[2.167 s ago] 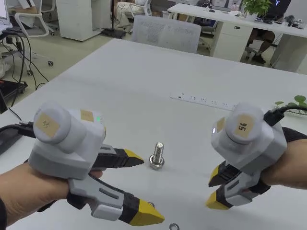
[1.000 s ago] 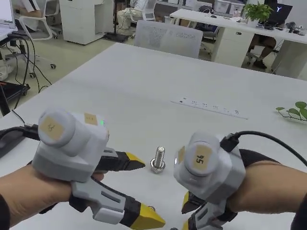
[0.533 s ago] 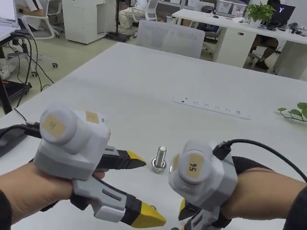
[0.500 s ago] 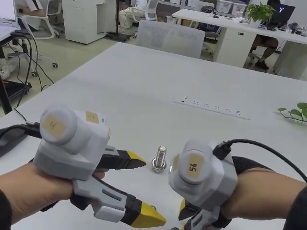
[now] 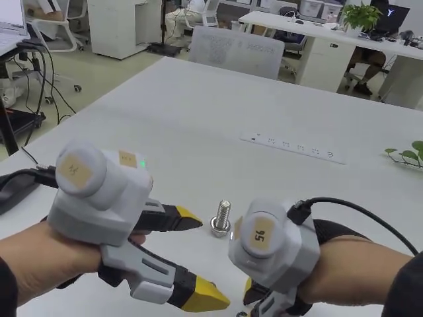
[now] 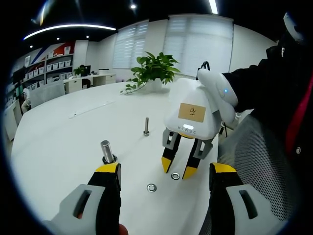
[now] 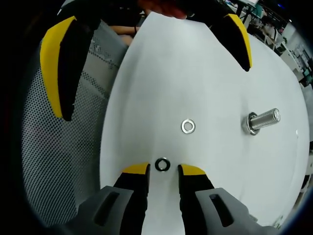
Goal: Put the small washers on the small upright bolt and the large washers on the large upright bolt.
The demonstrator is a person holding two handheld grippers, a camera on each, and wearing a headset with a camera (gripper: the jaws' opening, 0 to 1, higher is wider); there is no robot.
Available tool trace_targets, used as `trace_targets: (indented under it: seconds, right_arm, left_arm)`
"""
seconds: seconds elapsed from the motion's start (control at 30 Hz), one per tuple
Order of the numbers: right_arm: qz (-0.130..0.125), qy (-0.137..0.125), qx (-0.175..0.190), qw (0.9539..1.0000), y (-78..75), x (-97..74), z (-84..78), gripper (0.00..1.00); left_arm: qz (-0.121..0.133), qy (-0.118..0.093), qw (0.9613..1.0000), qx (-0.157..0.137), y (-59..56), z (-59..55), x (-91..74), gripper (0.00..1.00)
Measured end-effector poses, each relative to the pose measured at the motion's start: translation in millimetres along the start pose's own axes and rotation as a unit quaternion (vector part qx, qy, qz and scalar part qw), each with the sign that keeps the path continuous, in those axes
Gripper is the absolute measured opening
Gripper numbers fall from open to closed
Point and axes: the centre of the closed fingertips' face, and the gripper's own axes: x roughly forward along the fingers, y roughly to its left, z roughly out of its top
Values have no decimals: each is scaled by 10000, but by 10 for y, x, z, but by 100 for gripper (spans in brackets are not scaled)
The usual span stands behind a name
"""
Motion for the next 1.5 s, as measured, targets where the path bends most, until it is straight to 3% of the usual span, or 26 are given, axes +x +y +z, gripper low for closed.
trace_targets:
  seconds: [0.33, 1.5]
  right_arm:
    - [-119, 97, -178, 9997, -8, 6, -2, 24]
    - [-170, 56, -367, 9992, 14, 18, 7, 14]
  left_arm:
    - [1, -15, 10000, 0, 16, 12, 6, 73]
    - [29, -81, 10000, 18, 10, 36, -14, 73]
